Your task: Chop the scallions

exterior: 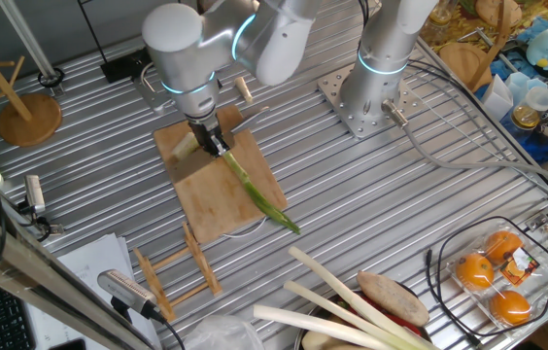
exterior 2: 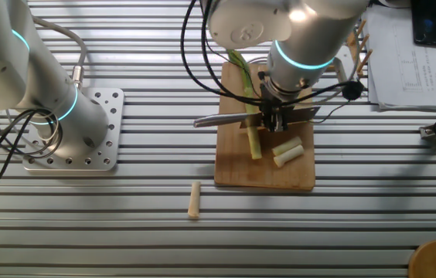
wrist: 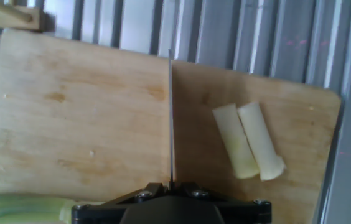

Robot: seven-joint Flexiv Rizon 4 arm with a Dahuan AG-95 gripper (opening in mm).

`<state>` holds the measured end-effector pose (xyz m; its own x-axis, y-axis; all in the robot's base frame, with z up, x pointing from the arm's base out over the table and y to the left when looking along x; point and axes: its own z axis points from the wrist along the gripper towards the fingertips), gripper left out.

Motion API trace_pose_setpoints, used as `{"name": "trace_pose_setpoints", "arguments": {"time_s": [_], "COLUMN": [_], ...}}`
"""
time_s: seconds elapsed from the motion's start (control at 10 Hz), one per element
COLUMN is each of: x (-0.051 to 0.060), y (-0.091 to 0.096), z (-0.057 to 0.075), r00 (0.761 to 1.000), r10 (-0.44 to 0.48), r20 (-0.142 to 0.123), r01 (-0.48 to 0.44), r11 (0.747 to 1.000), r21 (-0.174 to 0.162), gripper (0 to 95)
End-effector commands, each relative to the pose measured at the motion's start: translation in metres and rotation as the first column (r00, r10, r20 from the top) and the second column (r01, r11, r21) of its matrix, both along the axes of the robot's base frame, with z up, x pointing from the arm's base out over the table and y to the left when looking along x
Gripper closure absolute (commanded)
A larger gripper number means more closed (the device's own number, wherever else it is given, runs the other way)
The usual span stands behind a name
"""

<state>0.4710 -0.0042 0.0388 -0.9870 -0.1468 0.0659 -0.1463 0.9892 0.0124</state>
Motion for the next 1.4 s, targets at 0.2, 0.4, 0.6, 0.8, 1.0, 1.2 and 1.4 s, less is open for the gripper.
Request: {"name": "trace_pose_setpoints", "arguments": {"time_s": [0.2, 0.4, 0.6, 0.8, 1.0, 1.2, 1.4], "x": [-0.004, -0.002, -0.002, 0.003, 0.011, 0.023, 0.034], "y": [0.000, -0.003, -0.003, -0.002, 0.000, 0.001, 0.003], "z": [0.002, -0.006, -0.003, 0.000, 0.004, 0.002, 0.002], "r00": [1.000, 0.999, 1.000, 0.999, 0.998, 0.996, 0.995], "r10": [-0.006, -0.015, -0.014, -0.015, -0.008, -0.004, -0.007], "r20": [0.005, 0.030, 0.028, 0.048, 0.062, 0.092, 0.096], "r01": [0.007, 0.016, 0.015, 0.014, 0.008, 0.003, 0.007], "r11": [1.000, 1.000, 1.000, 1.000, 1.000, 1.000, 1.000], "r21": [-0.006, -0.002, -0.004, 0.007, 0.000, 0.001, 0.001], "gripper": [95.0, 95.0, 95.0, 95.0, 95.0, 95.0, 95.0]}}
